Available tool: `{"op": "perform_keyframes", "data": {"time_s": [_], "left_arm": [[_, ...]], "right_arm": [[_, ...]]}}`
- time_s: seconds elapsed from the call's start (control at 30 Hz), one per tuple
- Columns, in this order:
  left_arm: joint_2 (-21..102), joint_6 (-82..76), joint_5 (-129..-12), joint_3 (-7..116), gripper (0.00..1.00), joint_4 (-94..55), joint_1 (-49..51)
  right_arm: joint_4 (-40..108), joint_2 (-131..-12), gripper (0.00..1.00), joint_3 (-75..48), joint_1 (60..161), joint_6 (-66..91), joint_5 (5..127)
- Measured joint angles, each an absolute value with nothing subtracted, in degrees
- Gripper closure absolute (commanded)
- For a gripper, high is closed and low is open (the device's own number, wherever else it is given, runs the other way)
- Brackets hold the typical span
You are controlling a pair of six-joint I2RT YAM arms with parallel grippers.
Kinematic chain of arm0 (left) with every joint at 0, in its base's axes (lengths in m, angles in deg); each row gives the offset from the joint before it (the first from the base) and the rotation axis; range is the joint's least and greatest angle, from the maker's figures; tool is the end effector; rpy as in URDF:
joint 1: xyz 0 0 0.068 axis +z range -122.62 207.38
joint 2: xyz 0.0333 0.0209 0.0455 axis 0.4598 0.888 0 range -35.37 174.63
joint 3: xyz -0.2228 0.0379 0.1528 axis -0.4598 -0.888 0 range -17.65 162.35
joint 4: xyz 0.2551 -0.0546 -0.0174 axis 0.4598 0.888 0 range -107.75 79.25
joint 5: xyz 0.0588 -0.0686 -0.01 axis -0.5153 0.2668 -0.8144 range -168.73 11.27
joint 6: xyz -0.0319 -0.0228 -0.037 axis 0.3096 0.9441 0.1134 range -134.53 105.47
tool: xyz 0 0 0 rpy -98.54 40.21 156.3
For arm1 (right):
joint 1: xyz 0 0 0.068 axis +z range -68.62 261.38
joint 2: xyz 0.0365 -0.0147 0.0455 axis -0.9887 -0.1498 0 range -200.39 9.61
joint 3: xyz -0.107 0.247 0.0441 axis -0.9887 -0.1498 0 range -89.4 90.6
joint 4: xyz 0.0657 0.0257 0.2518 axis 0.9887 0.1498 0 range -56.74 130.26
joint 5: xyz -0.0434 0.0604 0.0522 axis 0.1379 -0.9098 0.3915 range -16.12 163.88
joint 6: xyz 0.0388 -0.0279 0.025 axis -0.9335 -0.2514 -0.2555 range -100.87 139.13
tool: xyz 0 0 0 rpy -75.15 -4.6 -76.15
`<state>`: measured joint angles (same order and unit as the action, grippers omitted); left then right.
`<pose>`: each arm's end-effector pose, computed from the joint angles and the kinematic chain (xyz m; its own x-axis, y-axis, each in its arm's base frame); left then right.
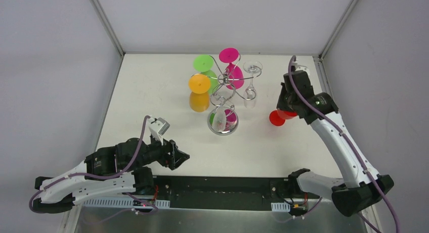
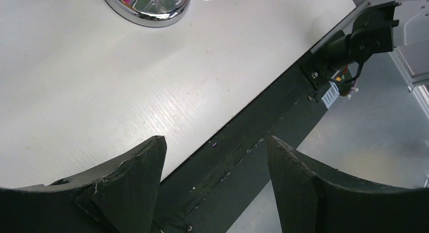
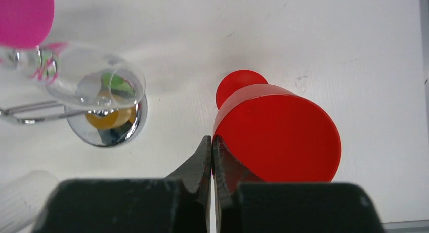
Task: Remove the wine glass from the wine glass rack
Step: Place the wine glass at the center of the board.
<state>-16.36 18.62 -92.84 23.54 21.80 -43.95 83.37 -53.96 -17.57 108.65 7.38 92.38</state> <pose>0.0332 -0.0713 0.3151 -0.5418 -0.0535 -0.8388 0.6546 0.5992 -0.4610 0.1978 0.0892 0.3725 -0.6264 -0.1055 -0.7723 -0.0989 0.9935 -0.0556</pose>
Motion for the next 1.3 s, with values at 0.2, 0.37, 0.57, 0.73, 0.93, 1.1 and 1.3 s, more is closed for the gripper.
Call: {"op": "perform_keyframes", "data": {"time_s": [0.2,0.37,0.57,0.73,0.93,1.1,1.3], "left_arm": [[-16.36,18.31,-95.09,26.55,0.25,24.44,-43.95],[-16.36,16.98,-98.48,29.90,0.24,26.76,-43.95],[-16.54,15.66,-101.84,30.05,0.24,29.05,-43.95],[-18.94,15.42,-103.53,30.05,0.24,29.82,-43.95],[-22.22,15.45,-104.42,30.01,0.24,31.28,-43.95],[-23.86,15.47,-104.86,29.81,0.24,32.20,-43.95],[-24.54,15.49,-104.92,29.50,0.24,32.31,-43.95]], "right_arm": [[82.19,-62.18,1.00,-9.53,102.29,10.73,92.53],[81.86,-69.56,1.00,-4.65,99.67,13.33,92.42],[81.97,-78.24,1.00,1.84,94.77,14.72,91.13],[82.91,-86.37,1.00,10.01,92.41,15.49,90.00],[83.91,-95.00,1.00,17.27,91.21,15.75,89.62],[84.18,-99.83,1.00,20.07,90.38,15.75,89.47],[84.72,-103.40,1.00,24.11,90.03,15.75,89.52]]}}
